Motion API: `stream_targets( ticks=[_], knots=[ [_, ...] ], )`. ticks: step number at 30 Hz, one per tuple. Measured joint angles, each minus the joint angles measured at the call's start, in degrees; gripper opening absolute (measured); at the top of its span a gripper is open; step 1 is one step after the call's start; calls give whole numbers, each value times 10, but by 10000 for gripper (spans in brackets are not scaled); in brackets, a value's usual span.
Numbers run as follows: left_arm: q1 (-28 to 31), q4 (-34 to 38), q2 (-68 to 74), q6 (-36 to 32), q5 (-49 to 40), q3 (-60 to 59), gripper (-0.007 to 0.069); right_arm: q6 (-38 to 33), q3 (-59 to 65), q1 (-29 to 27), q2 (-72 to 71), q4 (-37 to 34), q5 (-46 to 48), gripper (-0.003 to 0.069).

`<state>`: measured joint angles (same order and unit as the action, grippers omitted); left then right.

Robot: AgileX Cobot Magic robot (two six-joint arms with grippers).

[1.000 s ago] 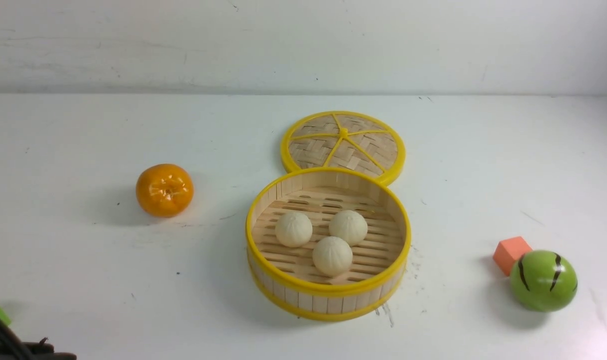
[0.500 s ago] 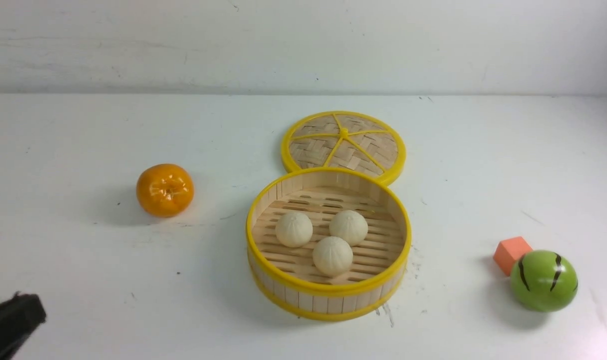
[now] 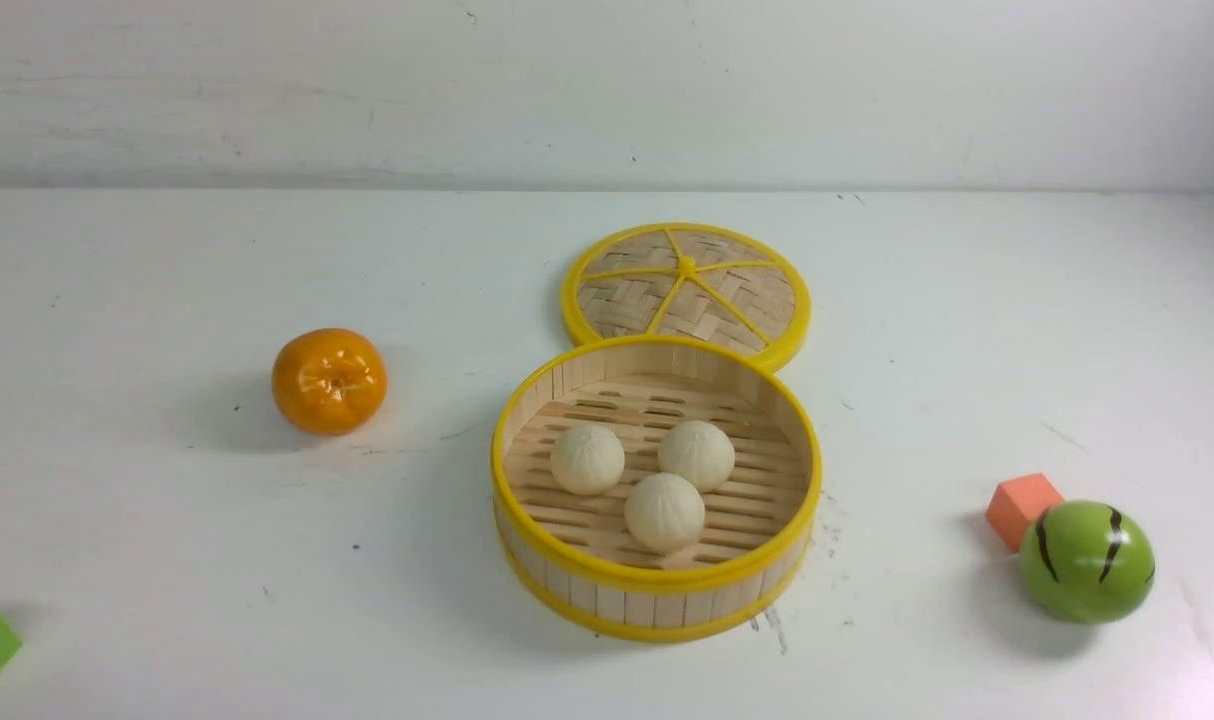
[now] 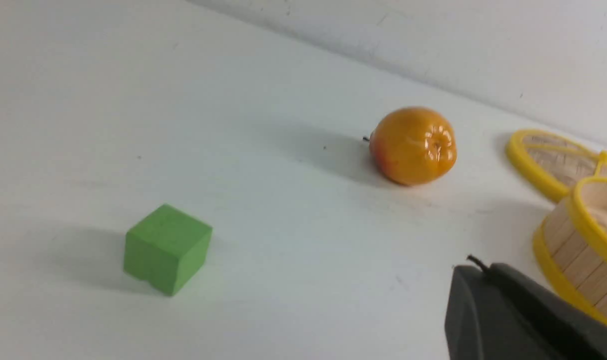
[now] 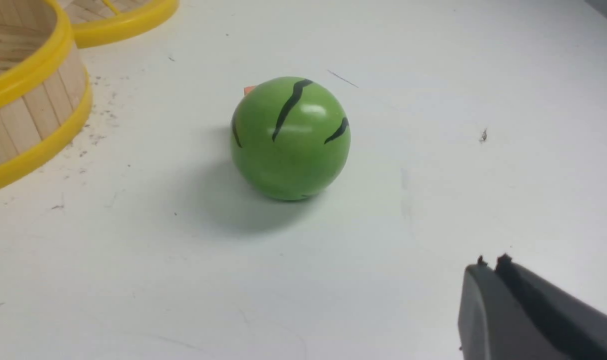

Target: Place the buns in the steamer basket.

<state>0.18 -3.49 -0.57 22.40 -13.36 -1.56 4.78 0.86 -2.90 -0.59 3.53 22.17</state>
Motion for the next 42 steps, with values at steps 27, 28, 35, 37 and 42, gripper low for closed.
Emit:
stream_targets(
  ticks=[27, 28, 35, 37, 42],
  knots=[
    [-5, 23, 0, -112, -77, -1, -13, 0, 0, 0, 0, 0, 1, 45],
    [-5, 23, 0, -112, -77, -1, -13, 0, 0, 0, 0, 0, 1, 47],
    [-5, 23, 0, -112, -76, -2, -13, 0, 0, 0, 0, 0, 1, 55],
    [-5, 23, 0, -112, -76, -2, -13, 0, 0, 0, 0, 0, 1, 58],
    [-5, 23, 0, -112, -76, -2, -13, 0, 0, 0, 0, 0, 1, 64]
  ],
)
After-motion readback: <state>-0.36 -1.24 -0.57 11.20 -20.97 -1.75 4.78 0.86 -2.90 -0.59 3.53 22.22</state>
